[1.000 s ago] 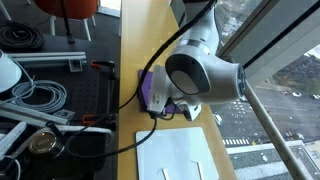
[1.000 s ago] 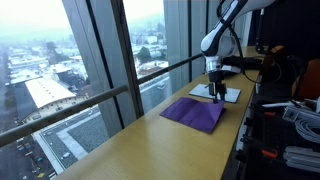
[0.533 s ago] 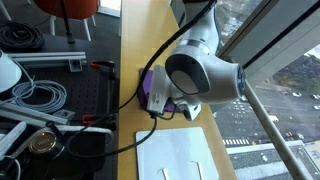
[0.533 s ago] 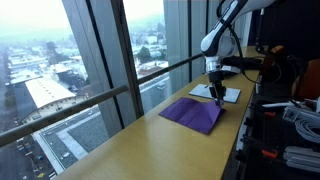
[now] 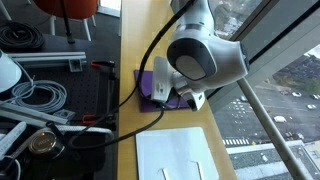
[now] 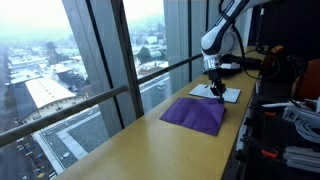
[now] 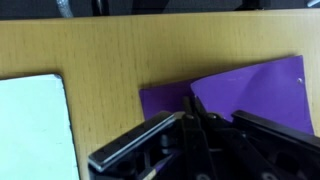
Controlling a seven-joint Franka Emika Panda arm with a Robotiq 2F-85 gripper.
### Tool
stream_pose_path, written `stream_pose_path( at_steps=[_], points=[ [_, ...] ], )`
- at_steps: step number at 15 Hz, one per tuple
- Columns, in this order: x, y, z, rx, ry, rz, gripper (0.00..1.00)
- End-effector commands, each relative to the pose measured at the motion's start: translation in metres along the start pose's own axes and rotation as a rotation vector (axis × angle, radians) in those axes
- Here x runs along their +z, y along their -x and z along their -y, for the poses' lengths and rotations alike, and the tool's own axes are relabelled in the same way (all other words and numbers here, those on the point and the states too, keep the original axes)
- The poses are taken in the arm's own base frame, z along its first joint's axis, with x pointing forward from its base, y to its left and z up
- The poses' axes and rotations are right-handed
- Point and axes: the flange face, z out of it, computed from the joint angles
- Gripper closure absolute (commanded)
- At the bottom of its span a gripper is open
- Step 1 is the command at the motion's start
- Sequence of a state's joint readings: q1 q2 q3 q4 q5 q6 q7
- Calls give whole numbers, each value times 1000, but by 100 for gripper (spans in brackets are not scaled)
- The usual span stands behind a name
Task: Open the purple folder.
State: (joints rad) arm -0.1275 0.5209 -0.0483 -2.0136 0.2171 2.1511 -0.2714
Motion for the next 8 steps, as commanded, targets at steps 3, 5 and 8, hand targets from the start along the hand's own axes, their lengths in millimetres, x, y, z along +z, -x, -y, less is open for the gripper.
stream_pose_path(
  at_steps=[3, 5, 8],
  points=[
    [-54, 40, 50, -4, 171, -53, 100],
    [-74, 49, 65, -1, 226, -93, 100],
    [-103, 60, 79, 12, 318, -165, 100]
  ],
)
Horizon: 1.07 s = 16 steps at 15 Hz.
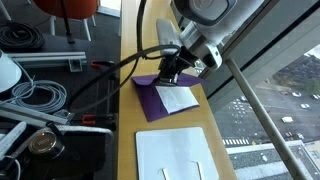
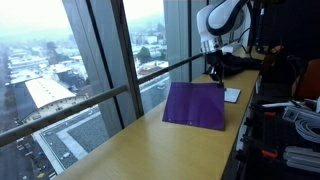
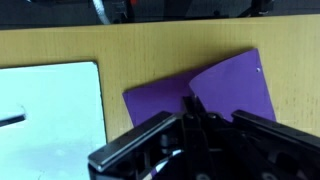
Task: Open the purple folder.
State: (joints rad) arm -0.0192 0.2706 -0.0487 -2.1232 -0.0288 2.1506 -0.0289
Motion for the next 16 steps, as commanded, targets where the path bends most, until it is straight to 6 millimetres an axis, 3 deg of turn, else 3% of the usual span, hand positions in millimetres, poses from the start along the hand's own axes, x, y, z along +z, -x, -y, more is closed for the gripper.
stream_pose_path(
  at_steps=[1, 4, 7, 12, 16],
  points=[
    [-37, 17, 3, 27, 121, -81, 100],
    [-53, 18, -8, 44, 215, -118, 100],
    [-54, 21, -6, 53, 284, -136, 100],
    [-36, 28, 30, 18, 376, -149, 100],
    [-38, 32, 67, -14, 438, -188, 100]
  ],
)
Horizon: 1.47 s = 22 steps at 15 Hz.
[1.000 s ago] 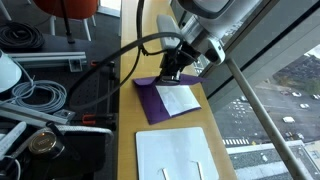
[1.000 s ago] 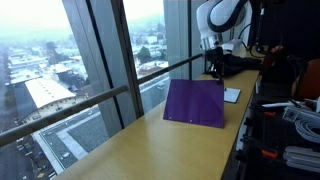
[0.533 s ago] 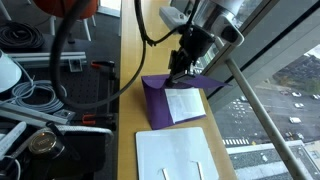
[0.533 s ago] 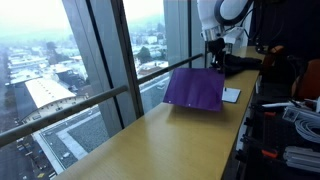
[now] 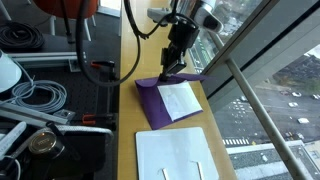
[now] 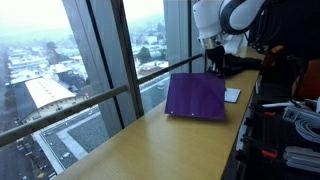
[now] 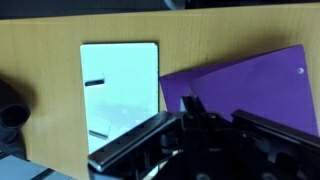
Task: Open the purple folder.
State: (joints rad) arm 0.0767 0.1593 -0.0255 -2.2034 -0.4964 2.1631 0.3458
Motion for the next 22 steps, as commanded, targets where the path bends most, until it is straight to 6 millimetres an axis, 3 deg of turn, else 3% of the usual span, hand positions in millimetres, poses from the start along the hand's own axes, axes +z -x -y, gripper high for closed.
stream_pose_path(
  at_steps=[1, 7, 12, 15, 22],
  points=[
    [-24, 7, 25, -14, 58, -79, 100],
    [-57, 25, 99, -80, 146, -198, 100],
    [-61, 48, 156, -150, 203, -261, 100],
    [-56, 60, 174, -172, 222, -274, 100],
    [-56, 78, 197, -213, 201, -268, 100]
  ],
)
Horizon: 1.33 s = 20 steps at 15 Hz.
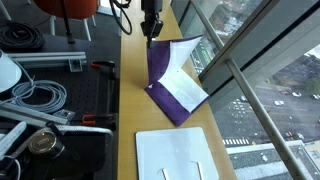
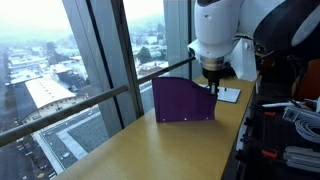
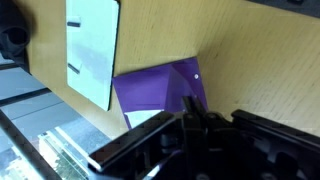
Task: Open the purple folder.
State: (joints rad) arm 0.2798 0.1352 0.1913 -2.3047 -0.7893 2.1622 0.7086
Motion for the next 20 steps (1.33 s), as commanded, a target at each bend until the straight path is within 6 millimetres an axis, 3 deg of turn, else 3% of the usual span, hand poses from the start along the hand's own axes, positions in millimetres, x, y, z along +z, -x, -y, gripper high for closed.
stream_pose_path(
  at_steps=[1, 6, 20],
  points=[
    [-12, 9, 11, -9, -16, -13, 100],
    [-19, 10, 28, -22, -101, -26, 100],
    [4, 25, 46, -8, -242, 77, 100]
  ],
)
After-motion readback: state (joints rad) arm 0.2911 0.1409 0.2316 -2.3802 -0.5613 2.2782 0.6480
